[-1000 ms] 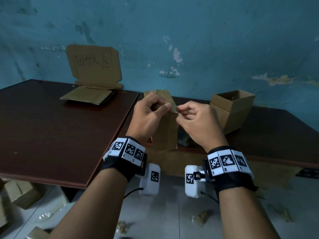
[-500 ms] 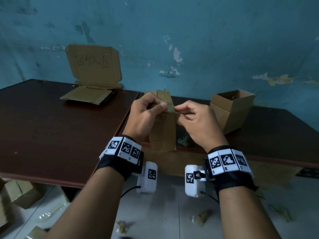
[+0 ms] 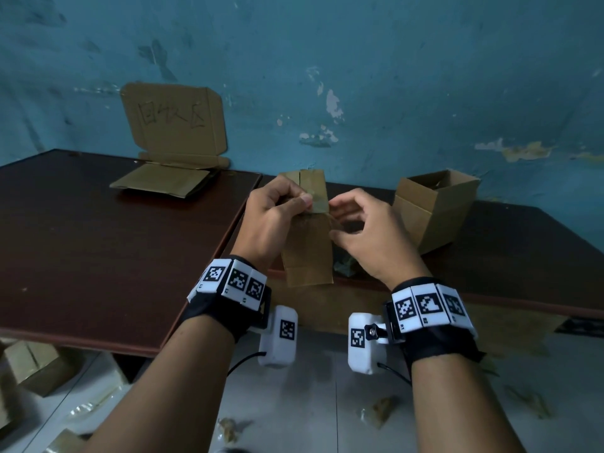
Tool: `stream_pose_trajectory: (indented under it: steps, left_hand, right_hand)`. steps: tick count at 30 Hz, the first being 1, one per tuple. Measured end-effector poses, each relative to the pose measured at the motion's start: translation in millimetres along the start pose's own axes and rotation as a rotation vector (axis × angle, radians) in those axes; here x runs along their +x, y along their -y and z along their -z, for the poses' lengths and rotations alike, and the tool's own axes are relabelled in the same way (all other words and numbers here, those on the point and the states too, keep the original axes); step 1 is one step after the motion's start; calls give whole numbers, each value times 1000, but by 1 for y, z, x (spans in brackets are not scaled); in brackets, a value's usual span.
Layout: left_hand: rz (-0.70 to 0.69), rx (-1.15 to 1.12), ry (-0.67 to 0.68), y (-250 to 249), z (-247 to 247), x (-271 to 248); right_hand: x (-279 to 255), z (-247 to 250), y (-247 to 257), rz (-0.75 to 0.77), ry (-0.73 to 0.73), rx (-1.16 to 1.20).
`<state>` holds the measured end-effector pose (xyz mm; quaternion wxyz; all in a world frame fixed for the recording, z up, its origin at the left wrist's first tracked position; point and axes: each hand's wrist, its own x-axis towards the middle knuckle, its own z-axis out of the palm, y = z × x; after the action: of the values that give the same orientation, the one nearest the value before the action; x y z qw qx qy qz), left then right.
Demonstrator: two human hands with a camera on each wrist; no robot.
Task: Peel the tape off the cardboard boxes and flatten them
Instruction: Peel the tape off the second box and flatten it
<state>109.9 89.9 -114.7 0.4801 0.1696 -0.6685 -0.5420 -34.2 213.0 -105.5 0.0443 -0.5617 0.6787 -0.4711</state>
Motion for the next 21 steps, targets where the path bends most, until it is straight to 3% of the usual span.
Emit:
stream_pose_trajectory:
  steps: [4, 9, 21]
  left_hand:
    - [-3, 10, 5, -1, 1, -1]
    - [-13, 31, -8, -3, 1, -1]
    - [-15, 92, -43, -1, 5, 2]
  right_hand:
    - [2, -2, -3, -57, -37, 163]
    - [2, -2, -6, 5, -47, 123]
    - [-1, -18, -5, -91, 38, 103]
